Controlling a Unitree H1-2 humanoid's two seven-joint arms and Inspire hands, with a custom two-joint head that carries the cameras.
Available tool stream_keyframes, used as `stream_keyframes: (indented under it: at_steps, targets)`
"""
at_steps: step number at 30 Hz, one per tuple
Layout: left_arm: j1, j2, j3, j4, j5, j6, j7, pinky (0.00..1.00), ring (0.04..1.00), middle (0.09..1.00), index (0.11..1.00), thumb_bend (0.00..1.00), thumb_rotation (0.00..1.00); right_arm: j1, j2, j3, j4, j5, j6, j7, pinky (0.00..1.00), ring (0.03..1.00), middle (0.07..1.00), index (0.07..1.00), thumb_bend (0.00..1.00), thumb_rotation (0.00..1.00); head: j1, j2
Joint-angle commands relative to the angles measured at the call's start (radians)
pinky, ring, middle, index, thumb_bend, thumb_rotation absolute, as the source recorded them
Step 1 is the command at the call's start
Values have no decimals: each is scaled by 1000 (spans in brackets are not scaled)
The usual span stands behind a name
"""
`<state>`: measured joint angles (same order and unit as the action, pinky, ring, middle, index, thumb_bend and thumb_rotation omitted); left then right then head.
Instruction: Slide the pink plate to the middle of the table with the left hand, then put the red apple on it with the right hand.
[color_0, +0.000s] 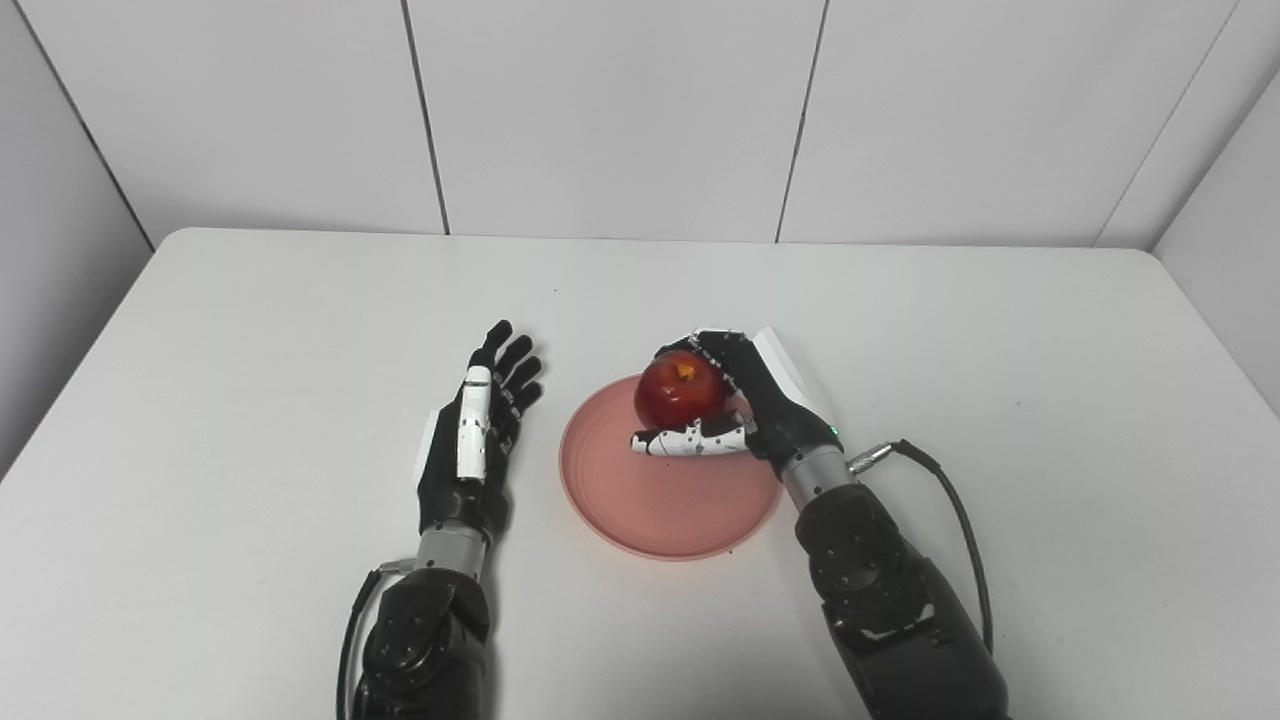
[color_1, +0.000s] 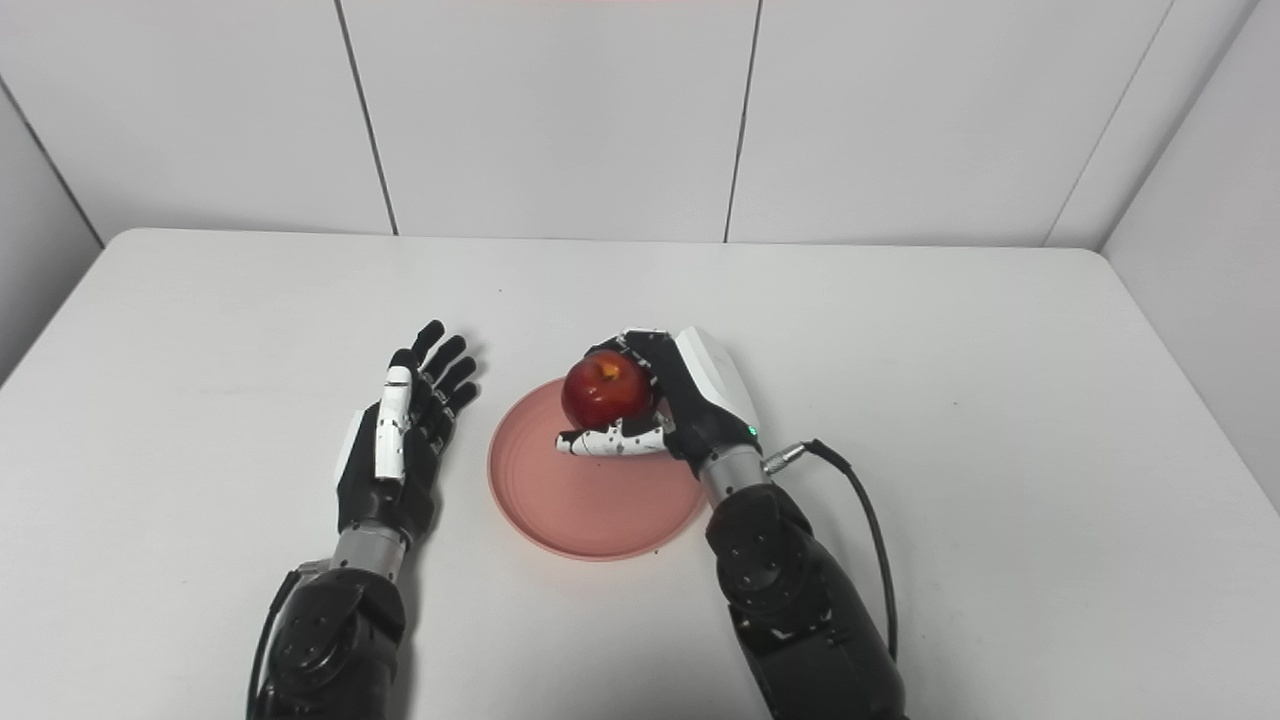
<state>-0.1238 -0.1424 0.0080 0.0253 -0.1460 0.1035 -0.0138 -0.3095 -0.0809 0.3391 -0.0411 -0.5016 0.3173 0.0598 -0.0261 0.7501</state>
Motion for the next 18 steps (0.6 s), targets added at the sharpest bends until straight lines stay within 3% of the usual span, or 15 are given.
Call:
stream_keyframes:
  at_steps: [1, 18]
  targets:
    - [5, -10, -4, -3, 8, 10, 13, 916, 906, 915, 901, 410, 1000, -21, 3, 4, -14, 0, -72, -8, 381, 451, 511, 487, 514, 129, 2, 2]
    - [3, -15, -2, -14, 12, 22, 23, 906, 899, 908, 892, 406, 1000, 8, 6, 28, 2, -17, -104, -7, 367, 439, 512, 487, 515, 129, 3, 7]
